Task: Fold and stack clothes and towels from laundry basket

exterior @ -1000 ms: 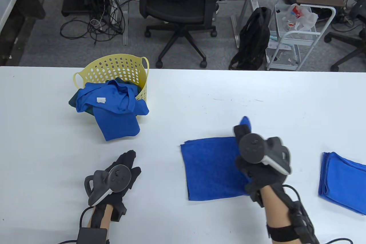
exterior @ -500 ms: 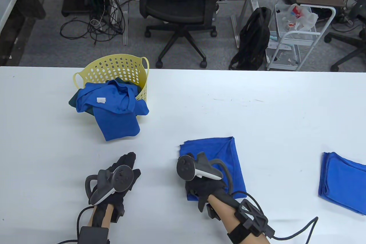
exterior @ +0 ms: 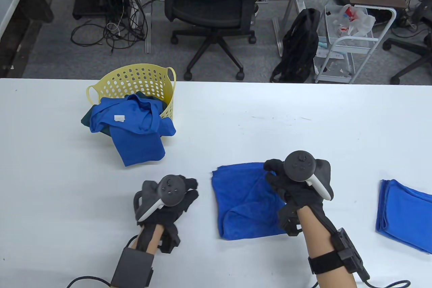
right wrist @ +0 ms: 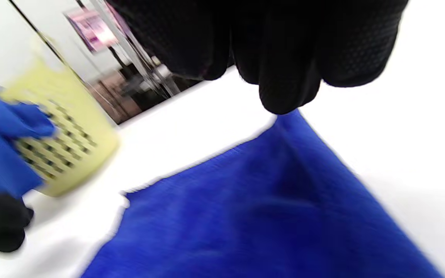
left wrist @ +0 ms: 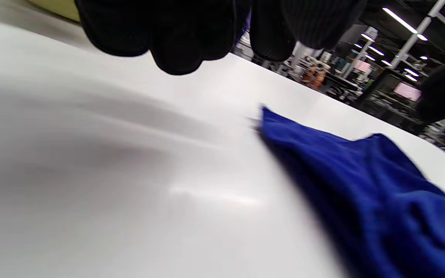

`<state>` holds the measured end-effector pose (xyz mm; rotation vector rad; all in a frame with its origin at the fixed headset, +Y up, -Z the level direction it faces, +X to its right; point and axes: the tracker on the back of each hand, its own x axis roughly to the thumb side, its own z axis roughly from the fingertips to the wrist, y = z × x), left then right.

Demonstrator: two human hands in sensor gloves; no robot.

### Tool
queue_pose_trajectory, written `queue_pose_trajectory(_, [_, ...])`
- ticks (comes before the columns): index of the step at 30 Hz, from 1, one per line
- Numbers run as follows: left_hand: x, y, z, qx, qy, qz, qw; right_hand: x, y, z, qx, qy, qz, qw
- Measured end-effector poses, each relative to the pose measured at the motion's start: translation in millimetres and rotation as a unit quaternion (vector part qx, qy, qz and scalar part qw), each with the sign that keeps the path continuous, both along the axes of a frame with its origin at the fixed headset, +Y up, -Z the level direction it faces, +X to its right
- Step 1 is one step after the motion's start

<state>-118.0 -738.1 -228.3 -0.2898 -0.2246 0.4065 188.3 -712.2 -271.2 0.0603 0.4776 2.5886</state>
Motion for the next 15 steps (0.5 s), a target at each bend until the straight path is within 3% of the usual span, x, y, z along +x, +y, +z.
queue_pose_trajectory(3, [70.4,-2.8,-2.1,-0.008,-0.112,-0.023,0.993,5.9,-12.2,-11.0,-0.003,-0.005,0.035,0.999])
queue_pose_trajectory(5, [115.7,-6.9,3.7,0.001,-0.209,-0.076,0.975,11.7,-15.3,-18.0,0.014,-0.021,0.05,0.998])
queue_pose_trajectory(7, [141.9,-13.1,6.2,0.003,-0.253,-0.127,0.959,19.6,-16.7,-22.8,0.008,-0.037,0.04,0.999])
queue_pose_trajectory(10, [161.3,-25.8,6.2,-0.005,-0.276,-0.177,0.945,32.6,-18.8,-26.1,0.006,-0.06,0.016,0.998])
queue_pose_trajectory(12, [164.7,-36.7,8.1,0.004,-0.264,-0.187,0.946,40.7,-21.2,-25.9,0.013,-0.07,0.014,0.997])
queue_pose_trajectory(14, [162.9,-37.8,8.7,0.045,-0.24,-0.167,0.955,45.2,-24.6,-25.4,0.013,-0.068,0.016,0.997])
queue_pose_trajectory(15, [160.6,-36.0,6.2,0.034,-0.234,-0.153,0.96,46.9,-27.0,-25.4,0.009,-0.067,0.013,0.998])
